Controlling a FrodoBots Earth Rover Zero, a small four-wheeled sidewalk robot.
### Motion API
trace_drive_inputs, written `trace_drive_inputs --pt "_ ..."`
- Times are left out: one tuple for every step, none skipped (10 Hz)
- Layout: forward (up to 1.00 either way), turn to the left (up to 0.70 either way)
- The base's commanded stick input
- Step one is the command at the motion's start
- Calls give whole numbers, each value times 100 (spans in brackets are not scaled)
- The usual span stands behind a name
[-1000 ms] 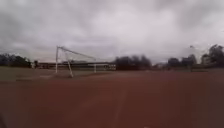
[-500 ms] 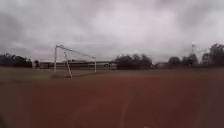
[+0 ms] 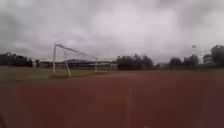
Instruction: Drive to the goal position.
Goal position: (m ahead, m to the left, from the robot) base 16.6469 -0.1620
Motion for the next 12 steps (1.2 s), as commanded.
trace_drive_inputs --pt "70 -35" --pt "70 -35" --pt "70 -35" --pt "70 -22" --pt "70 -7" --pt "70 0" --pt "70 0" --pt "70 0" --pt "70 0" --pt "70 0" --pt "70 0" --pt "70 0"
